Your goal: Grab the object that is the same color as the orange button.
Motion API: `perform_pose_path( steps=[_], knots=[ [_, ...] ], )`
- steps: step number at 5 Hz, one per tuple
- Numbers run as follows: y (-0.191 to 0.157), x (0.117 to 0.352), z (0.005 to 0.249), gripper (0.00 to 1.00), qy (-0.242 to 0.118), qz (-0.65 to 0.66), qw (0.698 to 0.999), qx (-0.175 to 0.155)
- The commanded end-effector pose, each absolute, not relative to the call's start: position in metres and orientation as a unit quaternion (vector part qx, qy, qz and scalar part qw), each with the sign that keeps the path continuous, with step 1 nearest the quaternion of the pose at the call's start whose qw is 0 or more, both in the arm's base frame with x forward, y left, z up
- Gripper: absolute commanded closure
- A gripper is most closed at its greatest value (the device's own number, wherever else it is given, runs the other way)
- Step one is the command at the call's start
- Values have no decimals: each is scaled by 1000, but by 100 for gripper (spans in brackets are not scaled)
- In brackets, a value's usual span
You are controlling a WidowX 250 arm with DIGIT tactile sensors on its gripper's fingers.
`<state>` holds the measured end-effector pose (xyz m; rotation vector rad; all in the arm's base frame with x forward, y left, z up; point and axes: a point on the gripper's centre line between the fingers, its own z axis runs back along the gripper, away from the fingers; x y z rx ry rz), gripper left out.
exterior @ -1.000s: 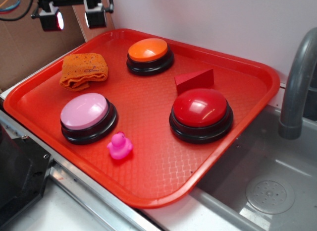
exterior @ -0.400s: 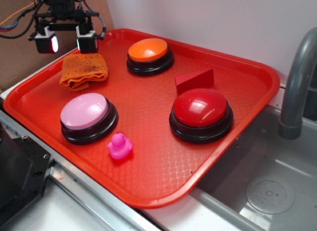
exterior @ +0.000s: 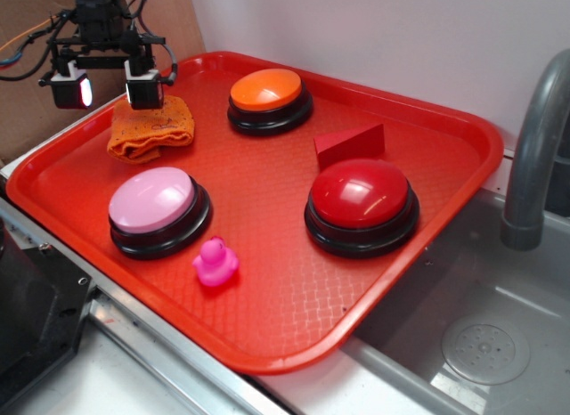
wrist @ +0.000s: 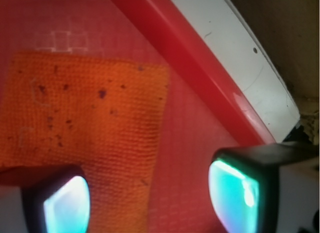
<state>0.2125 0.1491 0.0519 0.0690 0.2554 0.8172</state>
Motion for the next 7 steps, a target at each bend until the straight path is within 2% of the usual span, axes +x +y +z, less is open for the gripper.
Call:
perform_pose_path(
  steps=[1, 4, 5, 6, 7],
  knots=[
    [144, 215, 53, 0, 92, 368, 925, 4],
    [138, 219, 37, 0, 100, 365, 925, -29],
    [141, 216, 25, 45, 110, 365, 924, -40],
    [141, 215, 17, 100, 111, 361, 923, -70],
    [140, 216, 23, 100, 107, 360, 925, -62]
  ],
)
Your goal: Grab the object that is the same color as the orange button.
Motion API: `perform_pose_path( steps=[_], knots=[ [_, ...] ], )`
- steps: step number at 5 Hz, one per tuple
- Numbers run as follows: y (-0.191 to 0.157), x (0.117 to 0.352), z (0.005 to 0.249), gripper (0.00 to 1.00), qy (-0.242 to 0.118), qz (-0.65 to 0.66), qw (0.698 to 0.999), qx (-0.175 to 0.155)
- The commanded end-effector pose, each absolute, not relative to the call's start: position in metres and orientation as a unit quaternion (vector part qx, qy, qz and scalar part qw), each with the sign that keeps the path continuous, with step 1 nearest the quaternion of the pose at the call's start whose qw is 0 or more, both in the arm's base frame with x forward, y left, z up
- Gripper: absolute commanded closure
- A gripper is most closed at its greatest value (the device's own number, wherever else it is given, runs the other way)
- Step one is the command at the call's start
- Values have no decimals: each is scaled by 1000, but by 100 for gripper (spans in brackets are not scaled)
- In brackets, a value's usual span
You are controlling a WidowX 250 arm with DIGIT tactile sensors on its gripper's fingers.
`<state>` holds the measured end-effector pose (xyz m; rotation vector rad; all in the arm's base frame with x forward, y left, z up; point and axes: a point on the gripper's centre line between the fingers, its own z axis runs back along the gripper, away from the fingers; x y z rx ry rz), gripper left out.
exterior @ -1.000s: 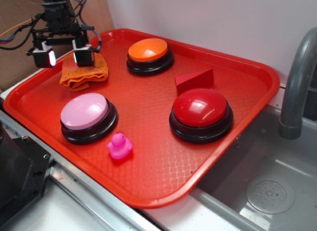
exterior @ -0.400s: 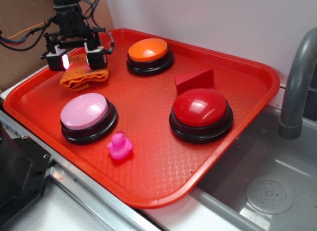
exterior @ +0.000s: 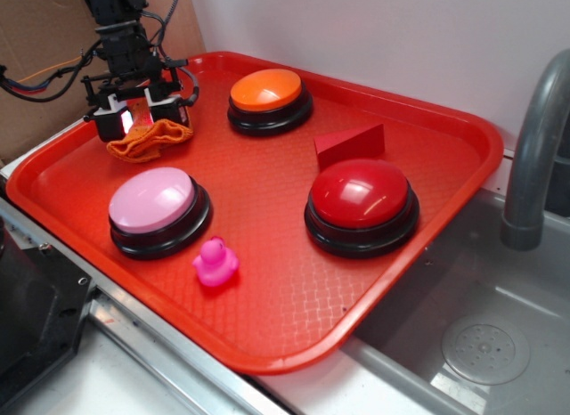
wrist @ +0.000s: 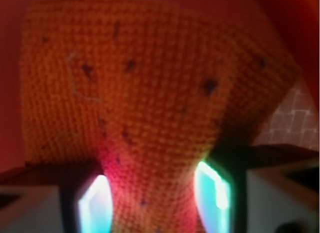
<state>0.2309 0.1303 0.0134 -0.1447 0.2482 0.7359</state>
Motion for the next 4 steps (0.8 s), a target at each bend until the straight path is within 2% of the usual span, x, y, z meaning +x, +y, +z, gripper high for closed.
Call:
perform_pose_path(
  steps=[1, 2, 3, 4],
  knots=[
    [139, 216, 33, 100, 98, 350, 930, -59],
    [138, 220, 70, 100, 102, 293, 950, -36],
    [133, 226, 121, 100, 104, 215, 971, -5],
    [125, 217, 170, 100, 65, 175, 982, -11]
  ],
)
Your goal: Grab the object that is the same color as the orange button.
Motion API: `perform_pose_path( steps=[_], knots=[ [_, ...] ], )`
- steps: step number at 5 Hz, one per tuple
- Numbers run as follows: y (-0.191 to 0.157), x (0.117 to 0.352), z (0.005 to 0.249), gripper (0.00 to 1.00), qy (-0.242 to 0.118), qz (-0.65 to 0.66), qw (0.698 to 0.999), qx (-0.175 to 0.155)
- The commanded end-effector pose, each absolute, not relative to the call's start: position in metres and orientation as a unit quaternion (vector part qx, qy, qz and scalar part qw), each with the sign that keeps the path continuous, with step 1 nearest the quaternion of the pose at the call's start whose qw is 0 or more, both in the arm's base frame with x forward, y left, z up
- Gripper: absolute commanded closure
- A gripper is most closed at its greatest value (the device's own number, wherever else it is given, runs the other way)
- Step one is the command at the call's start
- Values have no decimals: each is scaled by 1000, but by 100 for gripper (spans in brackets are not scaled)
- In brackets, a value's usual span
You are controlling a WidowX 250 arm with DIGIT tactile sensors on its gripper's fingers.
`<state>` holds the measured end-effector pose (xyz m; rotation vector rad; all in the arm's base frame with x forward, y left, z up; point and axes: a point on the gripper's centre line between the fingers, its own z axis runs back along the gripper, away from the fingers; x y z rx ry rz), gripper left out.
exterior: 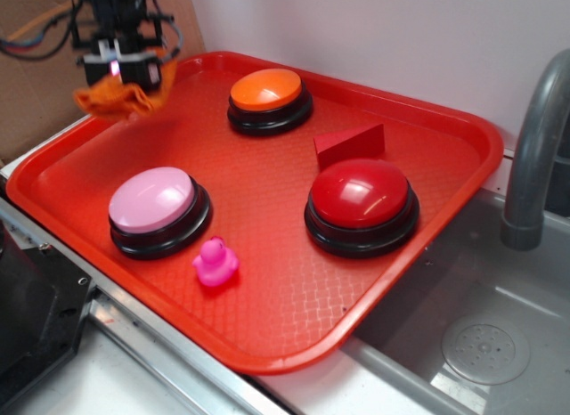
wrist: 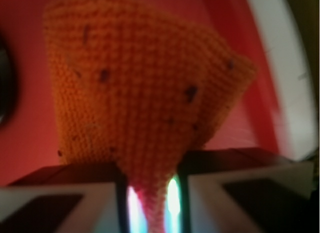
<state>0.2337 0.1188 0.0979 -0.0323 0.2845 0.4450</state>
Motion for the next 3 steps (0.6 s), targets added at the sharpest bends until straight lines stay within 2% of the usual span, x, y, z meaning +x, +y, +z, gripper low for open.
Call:
perform_pose_path(
  steps=[1, 2, 3],
  knots=[
    [115, 202, 219, 100, 33, 116, 993, -3],
    [109, 176, 266, 100, -12, 123, 992, -1],
    [106, 167, 278, 100, -21, 120, 992, -12]
  ],
)
